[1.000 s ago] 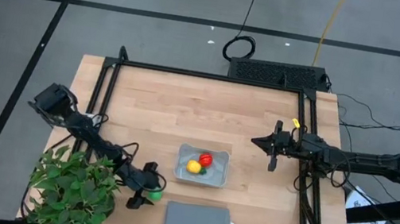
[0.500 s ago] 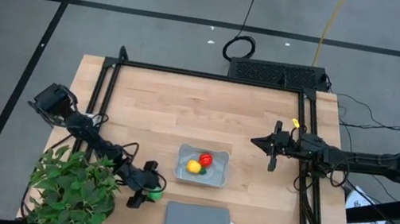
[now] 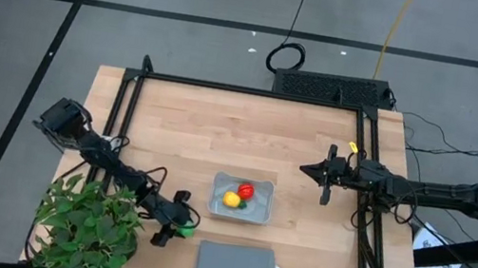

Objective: Pick and placing Produce into tupperware
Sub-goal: Put the green pear into the gray bin

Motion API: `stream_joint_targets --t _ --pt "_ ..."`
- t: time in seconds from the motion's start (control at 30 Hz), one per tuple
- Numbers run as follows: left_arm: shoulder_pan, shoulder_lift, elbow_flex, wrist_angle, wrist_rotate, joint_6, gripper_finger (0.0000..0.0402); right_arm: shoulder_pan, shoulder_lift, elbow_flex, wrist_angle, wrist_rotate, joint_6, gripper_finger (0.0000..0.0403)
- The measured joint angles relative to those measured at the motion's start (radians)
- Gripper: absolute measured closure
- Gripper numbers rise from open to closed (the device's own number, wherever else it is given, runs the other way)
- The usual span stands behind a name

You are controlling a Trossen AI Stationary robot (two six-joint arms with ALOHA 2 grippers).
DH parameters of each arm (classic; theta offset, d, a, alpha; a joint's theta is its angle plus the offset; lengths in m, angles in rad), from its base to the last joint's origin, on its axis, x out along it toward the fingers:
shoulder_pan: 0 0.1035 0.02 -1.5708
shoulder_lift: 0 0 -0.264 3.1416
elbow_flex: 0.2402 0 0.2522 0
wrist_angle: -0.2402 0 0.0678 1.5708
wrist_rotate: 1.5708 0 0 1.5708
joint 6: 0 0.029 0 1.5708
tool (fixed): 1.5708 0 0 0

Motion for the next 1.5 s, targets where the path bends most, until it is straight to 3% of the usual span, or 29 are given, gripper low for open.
stream_joint_targets --t 0.17,0.4,0.57,0.73,0.97,1.27,1.5 --pt "0.035 -0.066 0.000 -0.039 -0.017 0.066 0.0152 0.000 0.000 0.000 0.000 0.000 0.000 0.0403" --pt "0.093 -0.227 0.000 -0.227 -0.018 0.127 0.0186 0.000 0.000 0.000 -0.001 0.000 0.000 0.0403" --pt "0.143 -0.348 0.000 -0.342 -0.019 0.167 0.0177 0.000 0.000 0.000 -0.001 0.000 -0.001 0.0403" --pt "0.210 -0.464 0.000 -0.384 -0.028 0.268 0.0163 0.000 0.000 0.000 -0.001 0.000 -0.010 0.0403" --pt "0.305 -0.593 0.000 -0.399 -0.028 0.388 0.0185 0.000 0.000 0.000 -0.004 0.000 -0.016 0.0403" --pt "0.427 -0.633 0.001 -0.374 0.069 0.473 0.0164 0.000 0.002 0.000 -0.012 0.000 -0.020 0.0403" --pt "0.495 -0.633 0.000 -0.361 0.113 0.511 0.0178 0.000 0.002 0.000 -0.024 0.000 -0.024 0.0403"
